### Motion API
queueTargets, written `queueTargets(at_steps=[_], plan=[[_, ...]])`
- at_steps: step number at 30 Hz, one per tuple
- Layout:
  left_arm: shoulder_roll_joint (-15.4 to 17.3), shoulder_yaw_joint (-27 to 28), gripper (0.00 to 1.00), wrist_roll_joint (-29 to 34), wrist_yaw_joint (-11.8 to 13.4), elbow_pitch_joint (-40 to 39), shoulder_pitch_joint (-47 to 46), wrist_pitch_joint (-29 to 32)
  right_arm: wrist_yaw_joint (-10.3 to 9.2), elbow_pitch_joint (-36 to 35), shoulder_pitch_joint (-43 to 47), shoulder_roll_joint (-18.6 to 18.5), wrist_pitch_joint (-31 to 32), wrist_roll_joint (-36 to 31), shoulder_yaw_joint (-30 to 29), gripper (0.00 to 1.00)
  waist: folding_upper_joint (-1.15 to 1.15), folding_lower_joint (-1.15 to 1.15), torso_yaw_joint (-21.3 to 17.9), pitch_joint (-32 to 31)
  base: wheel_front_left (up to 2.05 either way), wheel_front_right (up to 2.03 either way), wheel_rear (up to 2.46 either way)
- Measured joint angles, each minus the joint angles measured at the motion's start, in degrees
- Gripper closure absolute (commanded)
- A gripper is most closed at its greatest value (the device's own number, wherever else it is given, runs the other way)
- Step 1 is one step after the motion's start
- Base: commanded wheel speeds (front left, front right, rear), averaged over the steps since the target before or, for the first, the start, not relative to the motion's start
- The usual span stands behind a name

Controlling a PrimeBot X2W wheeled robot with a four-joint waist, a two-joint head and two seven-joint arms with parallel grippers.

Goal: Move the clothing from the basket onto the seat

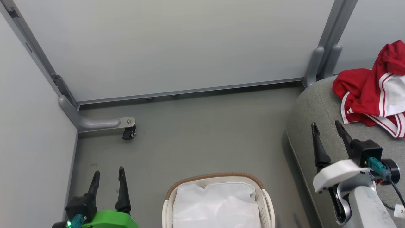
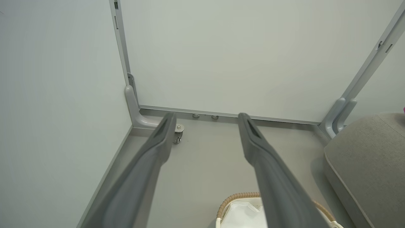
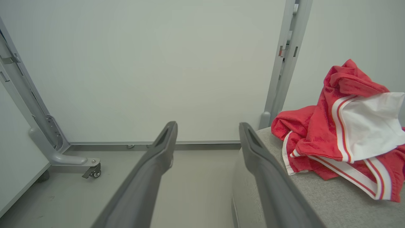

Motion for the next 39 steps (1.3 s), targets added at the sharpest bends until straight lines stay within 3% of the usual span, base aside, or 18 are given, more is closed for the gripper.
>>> queueTargets(at_steps=[6,25,26,31,39], plan=[[0.0,-0.4,0.0,-1.2,0.0,-0.9,3.4,0.0,0.0,-1.9,5.4,-0.1,0.0,4.0,1.0,0.0,0.0,0.0,0.2,-1.9,0.0,0.0,0.0],[0.0,-1.6,0.0,-1.5,0.2,-1.3,4.6,0.0,-0.01,-1.5,9.3,-0.1,0.0,3.9,3.2,0.0,0.0,0.0,-0.4,-3.7,0.0,0.0,0.0],[0.0,-1.6,1.0,-1.5,0.2,-1.4,4.6,0.0,0.0,-1.4,9.4,0.0,0.0,3.9,3.4,1.0,0.0,0.0,-0.4,-3.7,0.0,0.0,0.0],[-0.1,-1.7,1.0,-2.3,0.2,0.8,4.7,0.4,0.0,0.9,10.5,0.6,0.6,4.6,3.3,1.0,0.0,0.0,-0.4,-3.6,0.0,0.0,0.0],[-0.1,-0.2,1.0,-11.2,-0.6,0.6,4.6,3.0,0.0,0.3,10.5,0.6,3.3,14.8,2.5,1.0,0.0,0.0,-0.5,-3.4,0.0,0.0,0.0]])
